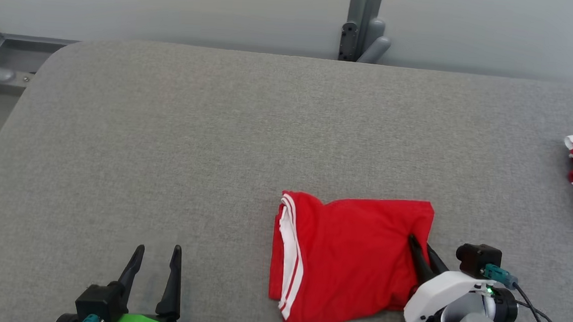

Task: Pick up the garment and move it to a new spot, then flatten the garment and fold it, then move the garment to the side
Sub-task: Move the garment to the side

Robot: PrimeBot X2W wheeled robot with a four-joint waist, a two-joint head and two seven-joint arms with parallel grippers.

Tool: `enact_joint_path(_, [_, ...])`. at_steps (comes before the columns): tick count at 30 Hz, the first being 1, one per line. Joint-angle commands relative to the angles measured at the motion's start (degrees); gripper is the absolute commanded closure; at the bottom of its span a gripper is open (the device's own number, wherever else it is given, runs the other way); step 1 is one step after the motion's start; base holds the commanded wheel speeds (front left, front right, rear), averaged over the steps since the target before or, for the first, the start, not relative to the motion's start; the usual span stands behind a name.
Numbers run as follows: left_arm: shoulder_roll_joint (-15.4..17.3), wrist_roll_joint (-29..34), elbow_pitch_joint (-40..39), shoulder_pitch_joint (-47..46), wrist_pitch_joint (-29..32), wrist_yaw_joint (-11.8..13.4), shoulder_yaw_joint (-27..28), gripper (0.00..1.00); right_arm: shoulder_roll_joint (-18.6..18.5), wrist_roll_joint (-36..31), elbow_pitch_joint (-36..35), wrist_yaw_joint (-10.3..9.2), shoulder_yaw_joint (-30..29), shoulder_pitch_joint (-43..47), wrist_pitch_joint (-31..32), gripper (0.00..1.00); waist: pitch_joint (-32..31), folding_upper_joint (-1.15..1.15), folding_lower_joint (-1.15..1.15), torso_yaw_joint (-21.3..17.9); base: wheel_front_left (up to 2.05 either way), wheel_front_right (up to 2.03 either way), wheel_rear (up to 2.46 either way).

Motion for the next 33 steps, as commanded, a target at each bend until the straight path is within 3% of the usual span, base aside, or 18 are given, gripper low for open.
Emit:
enact_joint_path(1, [0.2,0.1,-0.3,0.7,0.0,0.0,0.2,0.00,-0.5,-1.3,-0.4,-0.12,-1.0,0.7,0.0,1.00,-1.5,0.00,0.00,-4.6,0.00,0.00,0.00])
enact_joint_path(12, [0.2,-1.8,-0.7,-0.7,0.0,-0.6,-0.8,0.00,-0.4,-5.6,-2.4,-0.12,-5.7,2.5,0.0,1.00,-2.4,0.00,0.00,-21.6,0.00,0.00,0.00])
enact_joint_path(19, [0.2,-1.3,-0.7,-2.5,0.0,-0.7,-1.9,0.00,-0.3,-5.5,-3.8,-0.11,-5.7,2.6,0.0,1.00,-0.9,0.00,0.00,-29.2,0.00,0.00,0.00])
enact_joint_path(26, [0.2,-0.4,-0.4,-4.2,0.0,-0.9,-2.2,0.00,-0.4,-6.4,-5.6,-0.10,-2.9,0.8,0.0,1.00,1.9,0.00,0.00,-30.2,0.00,0.00,0.00])
enact_joint_path(33, [0.2,2.9,-1.3,-6.5,0.0,-1.1,-0.6,0.00,-5.4,-6.5,-6.3,-0.09,2.3,-7.0,0.0,1.00,6.7,0.00,0.00,-26.2,0.00,0.00,0.00])
